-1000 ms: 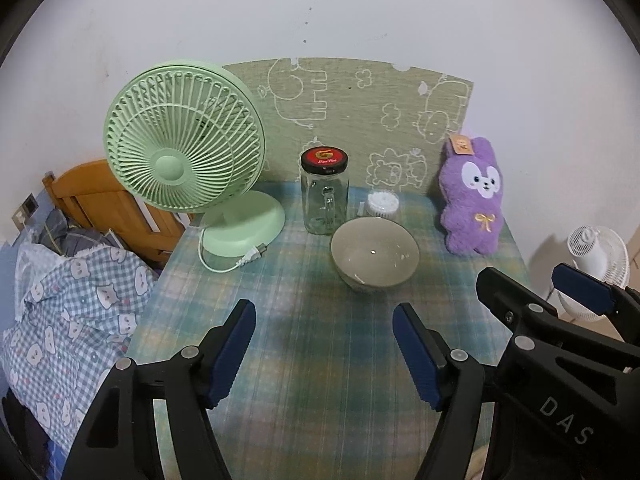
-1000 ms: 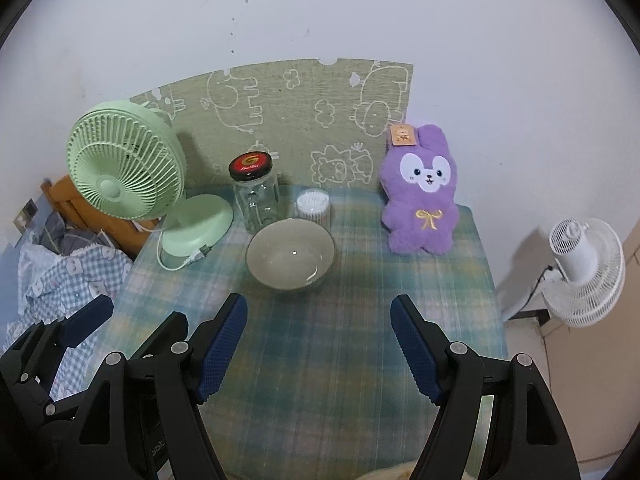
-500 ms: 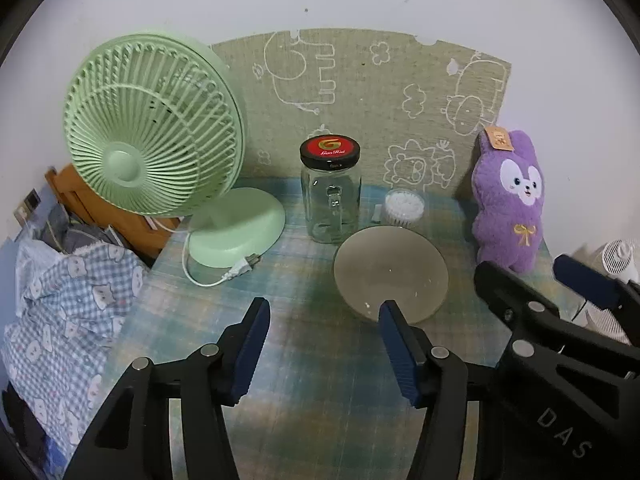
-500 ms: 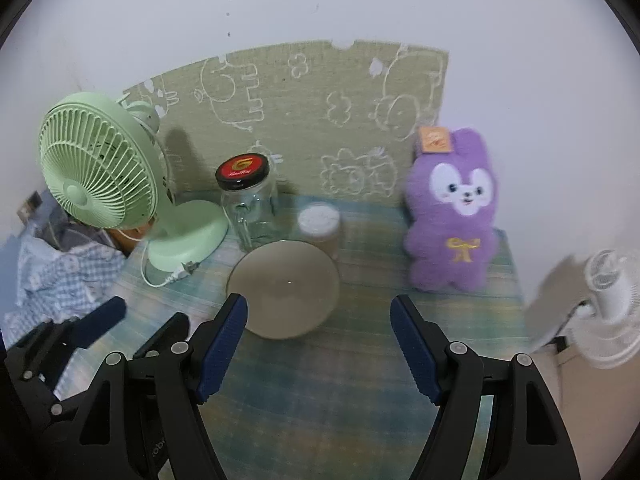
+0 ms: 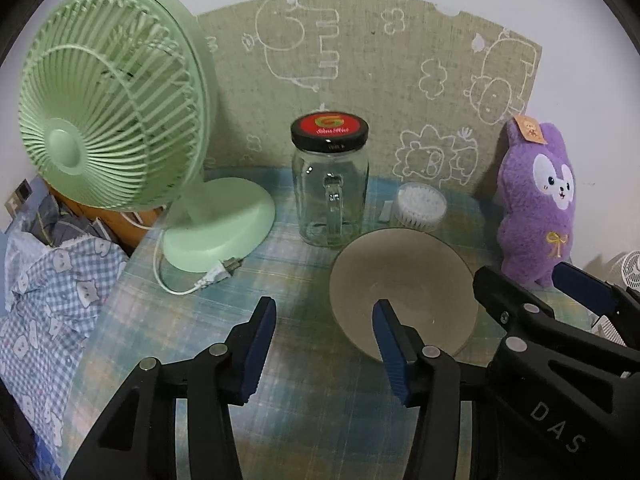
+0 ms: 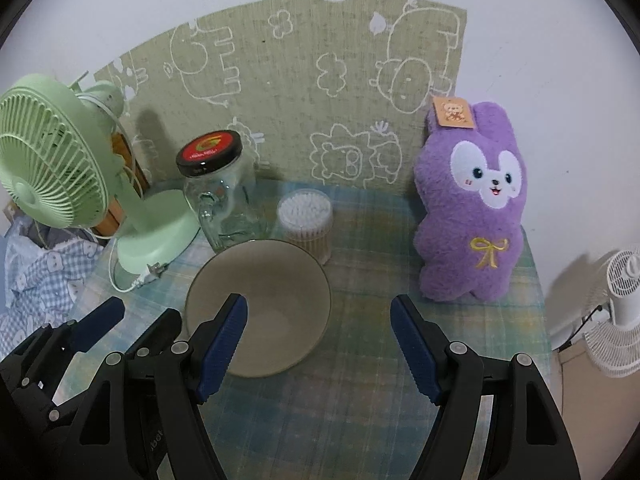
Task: Organize plates and bowls
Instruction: 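Move both grippers back toward the remaining patterned bowl, then grasp the rim of the patterned bowl with both grippers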
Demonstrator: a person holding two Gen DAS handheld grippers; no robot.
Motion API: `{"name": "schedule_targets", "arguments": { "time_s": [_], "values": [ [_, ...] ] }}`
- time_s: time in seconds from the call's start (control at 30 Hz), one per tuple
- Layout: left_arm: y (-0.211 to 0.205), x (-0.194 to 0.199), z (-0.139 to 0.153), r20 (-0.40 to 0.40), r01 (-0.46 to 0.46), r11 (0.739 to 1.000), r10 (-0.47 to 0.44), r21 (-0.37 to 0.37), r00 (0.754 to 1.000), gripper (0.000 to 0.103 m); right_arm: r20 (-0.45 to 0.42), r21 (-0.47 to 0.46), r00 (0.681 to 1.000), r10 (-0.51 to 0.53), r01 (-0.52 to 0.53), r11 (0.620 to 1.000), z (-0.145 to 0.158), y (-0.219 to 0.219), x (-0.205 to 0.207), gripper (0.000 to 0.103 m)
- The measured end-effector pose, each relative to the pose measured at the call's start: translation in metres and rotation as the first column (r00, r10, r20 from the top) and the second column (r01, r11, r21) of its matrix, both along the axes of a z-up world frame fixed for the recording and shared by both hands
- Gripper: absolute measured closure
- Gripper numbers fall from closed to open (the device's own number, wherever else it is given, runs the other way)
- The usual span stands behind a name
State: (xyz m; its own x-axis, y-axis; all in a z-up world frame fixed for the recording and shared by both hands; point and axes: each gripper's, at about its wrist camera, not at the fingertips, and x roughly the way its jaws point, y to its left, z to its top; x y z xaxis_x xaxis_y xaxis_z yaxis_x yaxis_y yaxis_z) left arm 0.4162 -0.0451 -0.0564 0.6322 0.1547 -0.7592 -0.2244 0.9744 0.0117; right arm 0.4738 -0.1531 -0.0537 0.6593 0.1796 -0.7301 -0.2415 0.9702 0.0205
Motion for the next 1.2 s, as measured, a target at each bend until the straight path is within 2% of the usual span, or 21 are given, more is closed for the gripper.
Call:
{"name": "schedule_targets", "arguments": {
  "time_s": [0.1, 0.17, 0.3, 0.37, 0.57, 0.73, 0.83, 1.2],
  "values": [
    [-0.002, 0.009, -0.007, -0.006, 0.018, 1.000, -0.017, 0.008, 1.000, 0.056, -0.008, 0.001, 1.000, 0.000, 0.000, 1.000, -0.009, -0.001, 0.009, 0.028],
    [-0.004, 0.015, -0.012, -0.016, 0.028, 1.000, -0.028, 0.013, 0.999, 0.060, -0.019, 0.006, 1.000, 0.001, -0.001, 1.000, -0.016, -0.002, 0.016, 0.040],
    [-0.004, 0.027, -0.022, -0.033, 0.030, 1.000, -0.030, 0.001, 0.999, 0.063, -0.048, 0.022, 0.999, -0.009, 0.010, 1.000, -0.027, -0.004, 0.028, 0.046],
    [-0.005, 0.032, -0.027, -0.038, 0.030, 1.000, -0.030, 0.000, 0.999, 0.065, -0.058, 0.030, 0.998, -0.005, 0.007, 1.000, -0.033, -0.004, 0.033, 0.054],
    [-0.002, 0.039, -0.040, -0.062, 0.026, 1.000, -0.026, -0.007, 0.998, 0.069, -0.084, 0.031, 0.996, 0.003, -0.001, 1.000, -0.048, 0.000, 0.041, 0.062],
    [-0.002, 0.044, -0.046, -0.062, 0.021, 1.000, -0.021, 0.002, 0.998, 0.079, -0.090, 0.030, 0.996, -0.004, 0.007, 1.000, -0.055, 0.004, 0.045, 0.069],
    [-0.001, 0.046, -0.049, -0.067, 0.020, 1.000, -0.020, 0.006, 0.998, 0.083, -0.096, 0.029, 0.995, -0.001, 0.004, 1.000, -0.058, 0.007, 0.047, 0.079],
    [0.002, 0.053, -0.052, -0.065, 0.018, 0.999, -0.016, 0.035, 0.998, 0.091, -0.082, 0.017, 0.997, -0.011, 0.013, 1.000, -0.063, 0.008, 0.050, 0.080]
  ]
}}
